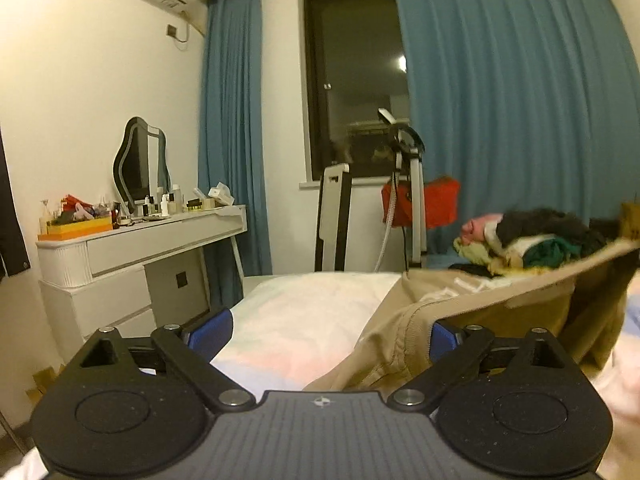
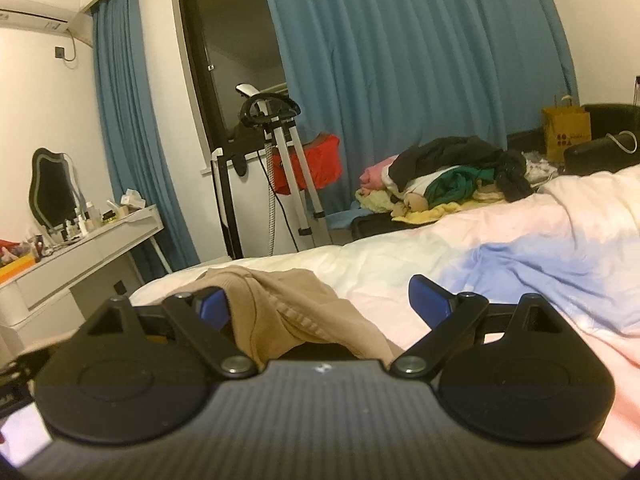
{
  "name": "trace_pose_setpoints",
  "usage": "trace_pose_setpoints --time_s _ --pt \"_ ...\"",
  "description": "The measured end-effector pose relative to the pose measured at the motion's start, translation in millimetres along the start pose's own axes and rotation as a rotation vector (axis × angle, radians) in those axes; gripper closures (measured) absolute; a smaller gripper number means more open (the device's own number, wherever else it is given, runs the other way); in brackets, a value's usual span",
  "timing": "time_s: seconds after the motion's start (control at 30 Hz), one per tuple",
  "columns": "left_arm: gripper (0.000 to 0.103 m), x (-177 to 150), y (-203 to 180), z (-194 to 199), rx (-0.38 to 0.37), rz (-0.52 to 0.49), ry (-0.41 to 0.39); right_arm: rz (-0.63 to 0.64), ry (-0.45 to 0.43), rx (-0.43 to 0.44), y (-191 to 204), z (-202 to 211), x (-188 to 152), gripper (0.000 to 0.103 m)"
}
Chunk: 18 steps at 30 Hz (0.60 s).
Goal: Fold clothes
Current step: 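Lift the beige T-shirt with the left gripper and shake it loose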
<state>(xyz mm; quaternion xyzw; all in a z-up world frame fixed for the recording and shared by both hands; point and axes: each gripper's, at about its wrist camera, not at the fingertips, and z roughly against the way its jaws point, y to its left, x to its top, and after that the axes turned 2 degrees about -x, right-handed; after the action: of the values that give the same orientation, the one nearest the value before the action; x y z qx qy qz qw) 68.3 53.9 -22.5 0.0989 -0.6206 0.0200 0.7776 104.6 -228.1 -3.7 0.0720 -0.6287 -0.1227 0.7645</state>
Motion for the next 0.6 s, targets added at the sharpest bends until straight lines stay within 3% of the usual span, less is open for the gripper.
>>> trace_pose_setpoints --time_s 0.33,0.47,0.6 --pt "0.007 -23.9 -32.4 -23.1 0.033 -0.237 0.139 0.025 -0.021 -0.040 0.7 2.0 -0.8 0.010" --pt "0.006 -27.1 -29.6 -30.6 0.066 -0.217 0.160 0.038 -0.024 -0.055 1.0 2.0 -1.4 0.010" --pt "0.007 -14.8 -3.8 -31.8 0.103 -0.052 0.136 0.062 -0.009 -0.066 3.1 -0.4 -4.0 0.010"
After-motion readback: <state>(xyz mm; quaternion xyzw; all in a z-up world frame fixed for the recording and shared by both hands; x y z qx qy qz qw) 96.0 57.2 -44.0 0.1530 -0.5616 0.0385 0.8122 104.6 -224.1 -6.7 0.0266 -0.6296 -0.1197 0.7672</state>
